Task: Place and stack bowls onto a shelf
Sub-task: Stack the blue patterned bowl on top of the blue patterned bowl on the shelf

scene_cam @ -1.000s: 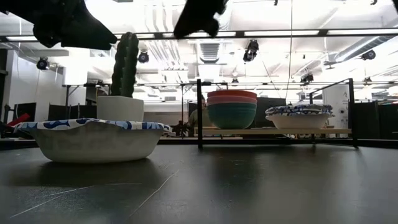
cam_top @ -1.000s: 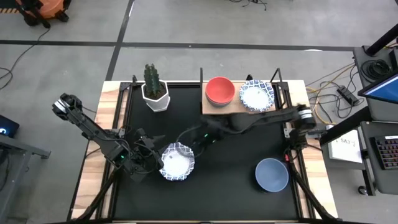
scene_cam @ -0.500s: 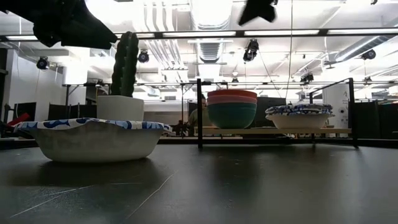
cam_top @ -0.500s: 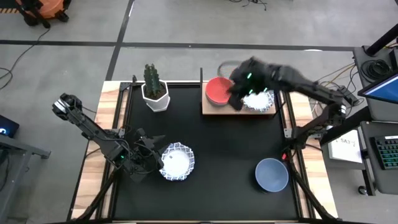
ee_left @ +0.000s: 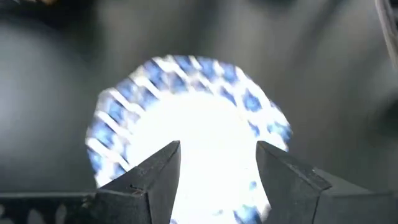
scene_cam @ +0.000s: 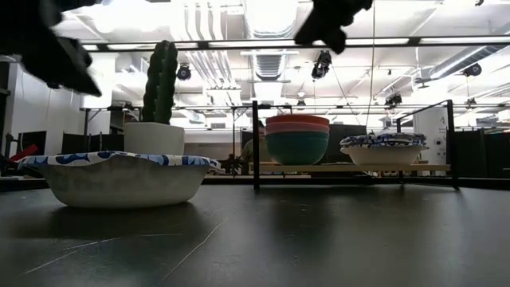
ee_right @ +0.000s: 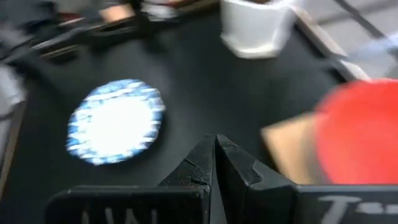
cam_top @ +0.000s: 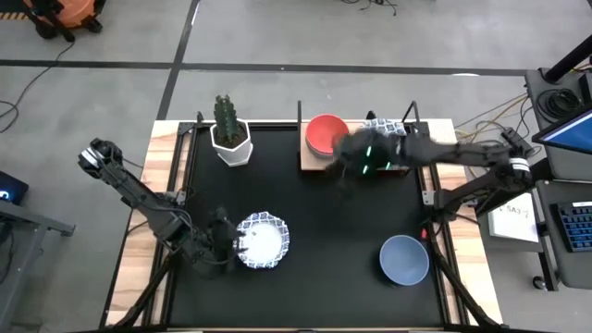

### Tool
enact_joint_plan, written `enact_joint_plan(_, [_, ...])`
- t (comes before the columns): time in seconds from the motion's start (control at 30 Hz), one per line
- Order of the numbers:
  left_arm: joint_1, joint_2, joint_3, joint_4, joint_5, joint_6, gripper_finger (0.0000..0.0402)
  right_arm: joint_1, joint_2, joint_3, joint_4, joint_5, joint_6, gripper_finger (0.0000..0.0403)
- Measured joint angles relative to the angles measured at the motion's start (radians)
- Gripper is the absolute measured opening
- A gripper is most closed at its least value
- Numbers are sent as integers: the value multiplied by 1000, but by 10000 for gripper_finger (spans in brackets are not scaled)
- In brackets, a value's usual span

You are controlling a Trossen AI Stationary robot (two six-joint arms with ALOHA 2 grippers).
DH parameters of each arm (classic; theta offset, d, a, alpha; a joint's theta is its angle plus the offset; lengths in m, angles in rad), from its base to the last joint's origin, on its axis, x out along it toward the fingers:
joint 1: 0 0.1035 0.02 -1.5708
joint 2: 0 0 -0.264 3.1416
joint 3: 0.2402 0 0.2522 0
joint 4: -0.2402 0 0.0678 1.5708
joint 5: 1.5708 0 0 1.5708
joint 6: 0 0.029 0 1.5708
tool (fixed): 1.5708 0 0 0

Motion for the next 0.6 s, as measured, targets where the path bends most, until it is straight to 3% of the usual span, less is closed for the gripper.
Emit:
enact_joint_plan(0.17, [-44,0,0,-30,151,-35,192,196,89,-162,364,31,-67,8])
enact_joint_plan(0.3, [-86,1,-3,-94,287,-143,192,264,196,-189,576,108,-56,11])
enact_joint_plan(0.43, [-132,21,-40,-81,337,-223,184,283,319,-146,587,102,14,36])
enact_joint_plan(0.6, [-146,93,-107,-31,304,-312,165,285,454,-58,594,103,57,105])
